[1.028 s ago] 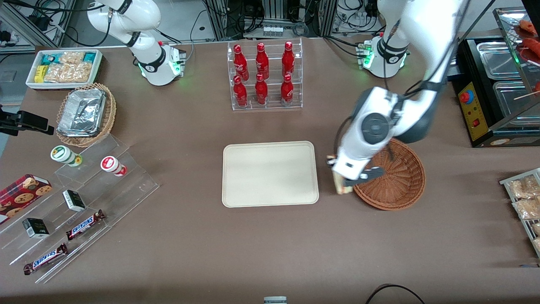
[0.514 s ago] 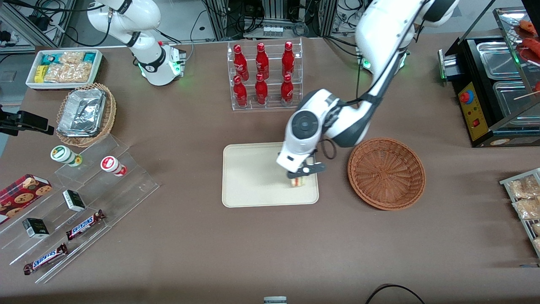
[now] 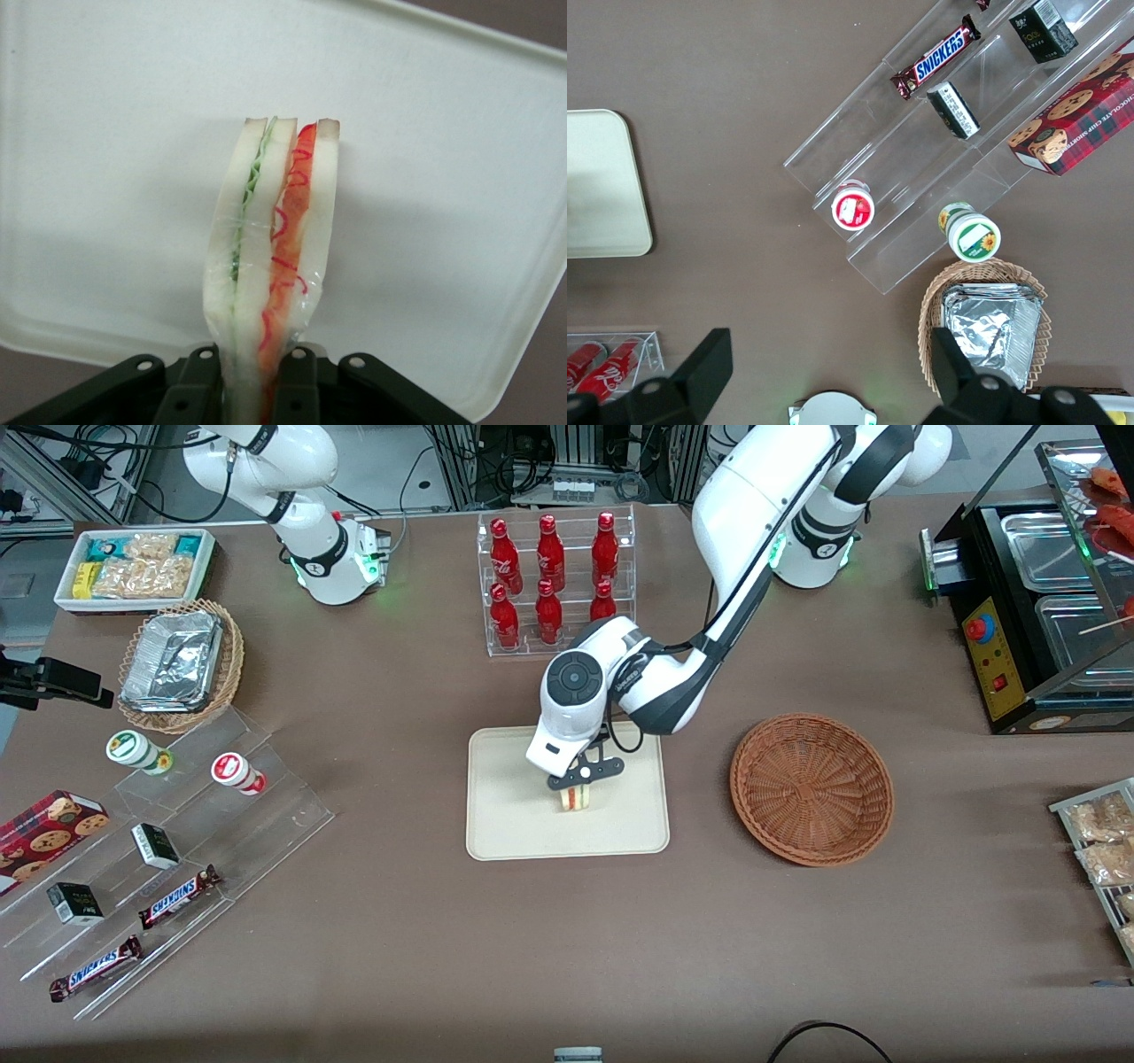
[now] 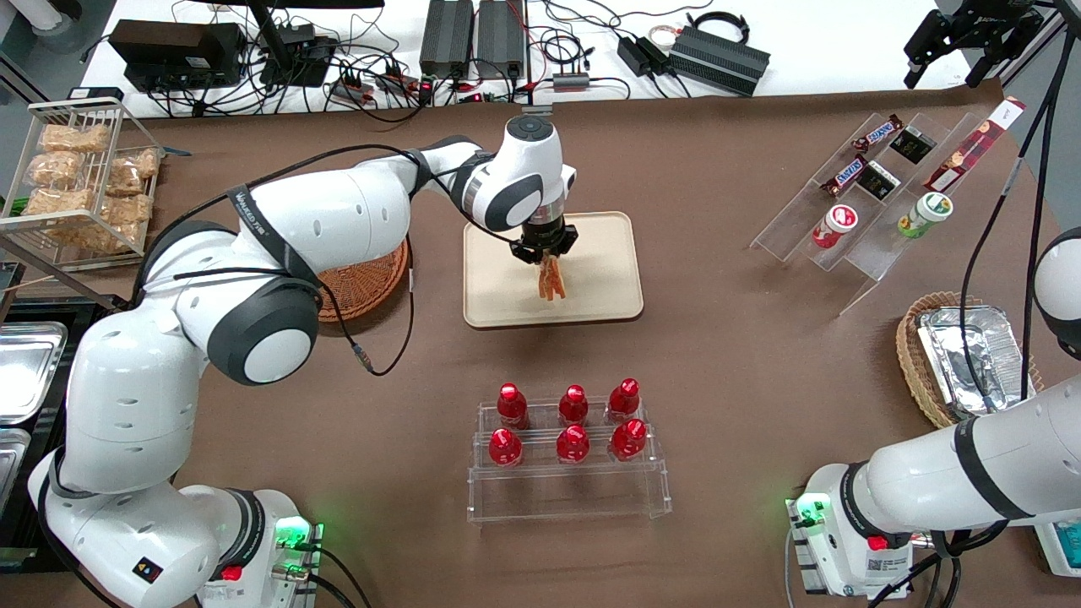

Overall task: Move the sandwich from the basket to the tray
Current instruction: 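Lower the sandwich onto the tray and open the left gripper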

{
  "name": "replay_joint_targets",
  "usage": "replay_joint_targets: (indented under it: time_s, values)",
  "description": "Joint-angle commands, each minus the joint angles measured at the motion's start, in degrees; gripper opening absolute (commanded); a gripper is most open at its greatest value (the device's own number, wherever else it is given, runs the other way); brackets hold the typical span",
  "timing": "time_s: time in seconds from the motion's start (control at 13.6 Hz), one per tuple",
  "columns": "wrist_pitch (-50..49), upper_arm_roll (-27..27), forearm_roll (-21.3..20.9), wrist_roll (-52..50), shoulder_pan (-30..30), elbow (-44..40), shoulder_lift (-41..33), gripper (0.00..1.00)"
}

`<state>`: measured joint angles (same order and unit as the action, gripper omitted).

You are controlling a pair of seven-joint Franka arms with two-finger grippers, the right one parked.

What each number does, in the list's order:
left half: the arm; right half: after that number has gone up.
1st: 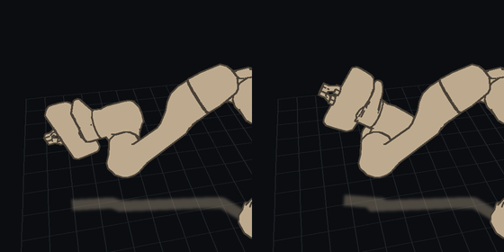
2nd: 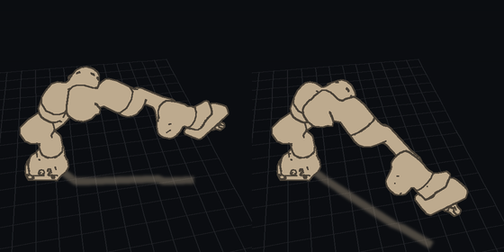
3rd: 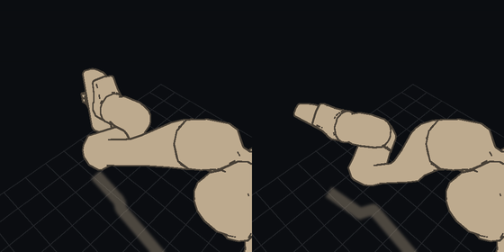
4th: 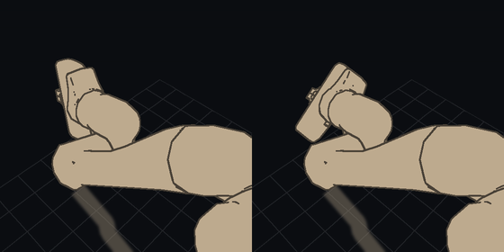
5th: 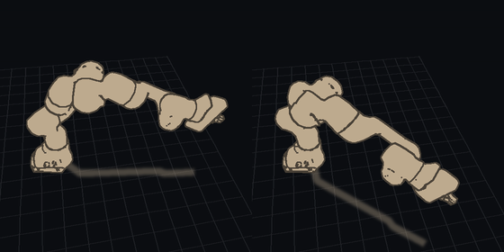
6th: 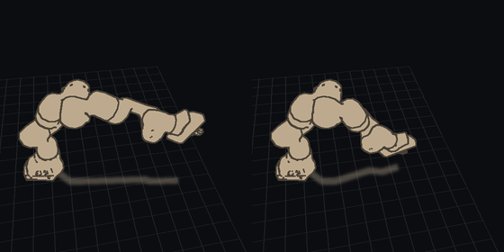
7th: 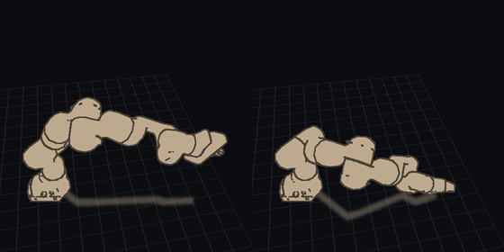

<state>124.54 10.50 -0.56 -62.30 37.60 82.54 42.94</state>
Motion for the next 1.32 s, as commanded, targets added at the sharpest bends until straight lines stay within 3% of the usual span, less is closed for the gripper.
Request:
replay_joint_targets:
  time_s: [0.0, 0.15, 0.22, 0.29, 0.66, 1.03, 1.25]
  values:
    - [0.7, -0.75, -0.85, -1.95, 0.55, -3.26, 3.29, 0.0]
    - [0.97, -0.75, -0.94, -1.95, 0.55, -4.66, 4.52, 0.0]
    - [0.97, -0.75, -0.85, -2.04, 0.55, -4.67, 4.61, 0.36]
    - [0.97, -0.84, -0.85, -1.78, 0.46, -4.67, 4.53, 0.99]
    - [-0.61, -0.92, -0.76, -1.86, 0.2, -5.28, -0.21, 1.0]
    - [-11.5, -1.1, -0.85, -1.07, -0.42, -11.07, -3.64, 1.0]
    - [-15.98, -1.19, -2.34, 7.33, -3.22, -9.34, -7.59, 1.0]
